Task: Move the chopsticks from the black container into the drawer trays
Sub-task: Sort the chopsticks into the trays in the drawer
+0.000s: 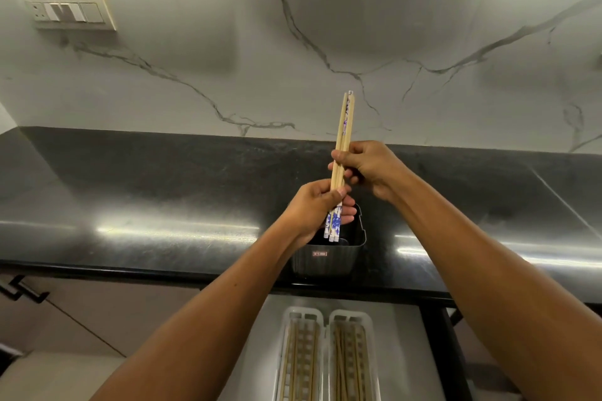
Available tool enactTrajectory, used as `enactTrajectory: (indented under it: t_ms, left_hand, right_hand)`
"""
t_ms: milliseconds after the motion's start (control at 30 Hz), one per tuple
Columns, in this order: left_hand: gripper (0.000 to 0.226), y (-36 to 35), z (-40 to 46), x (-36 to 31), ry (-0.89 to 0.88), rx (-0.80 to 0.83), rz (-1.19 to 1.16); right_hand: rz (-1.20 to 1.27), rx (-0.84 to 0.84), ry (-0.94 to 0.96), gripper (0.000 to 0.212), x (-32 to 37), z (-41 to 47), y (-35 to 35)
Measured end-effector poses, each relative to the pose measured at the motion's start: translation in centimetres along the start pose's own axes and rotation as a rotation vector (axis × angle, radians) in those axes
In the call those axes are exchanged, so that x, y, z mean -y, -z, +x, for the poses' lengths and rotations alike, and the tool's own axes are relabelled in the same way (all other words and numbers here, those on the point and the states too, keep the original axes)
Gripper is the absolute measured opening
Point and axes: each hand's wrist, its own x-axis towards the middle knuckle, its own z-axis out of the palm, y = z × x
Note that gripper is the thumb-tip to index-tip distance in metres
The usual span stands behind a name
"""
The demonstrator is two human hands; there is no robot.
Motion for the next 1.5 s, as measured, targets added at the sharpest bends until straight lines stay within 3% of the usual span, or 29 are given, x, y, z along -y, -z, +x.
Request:
enactTrajectory:
  t_ms: [133,267,400,833,1000,1100,1167,1233,1367,1500]
  left_hand:
    - [0.018,-0.2,-0.2,1.0,0.02,0.0,-0.054]
    - [0.022,0.1,-0.5,1.6,0.032,0.034,-0.11]
    - [0.023,0.5,-0.8,1.9,0.048,0.11,-0.188]
    - [0.025,1.9,-1.3,2.4,0.083,0.169,-0.051]
    - [0.025,2.1,-1.4,2.8,0.108,0.148,0.017]
    - [0.025,2.3,-1.5,3.1,0.115,0.102,-0.009]
    - [0.023,2.1,-1.2,3.0,0.094,0.027,-0.092]
    - [0.022,1.8,-0.7,2.4,0.062,-0.067,-0.232]
    - [0.02,1.0,0.5,0.6,-0.009,-0.177,-0.483]
    - [0.02,-0.2,1.3,-0.5,-0.078,-0.21,-0.606]
  right_hand:
    - [-0.036,0.06,-0.047,0.017,-0.1,-0.3,0.4]
    - [0.019,-0.002,-0.057,0.034,0.6,-0.2,1.2]
    - [0.093,-0.087,-0.004,0.024,1.8,0.4,2.3]
    - [-0.111,-0.056,0.135,0.007,4.2,1.8,3.4]
    - [0.085,-0.243,0.247,0.008,6.7,1.6,4.6]
    - [0.192,-0.478,0.433,0.014,8.6,0.9,6.2]
    - [0.338,-0.54,0.543,0.014,8.9,-0.1,6.8]
    - [0.428,-0.537,0.563,0.016,8.0,-1.4,6.2]
    - [0.319,-0.574,0.399,0.019,1.4,-4.3,2.0]
    - [0.315,-0.555,0.297,0.016,-6.1,-6.9,-2.6]
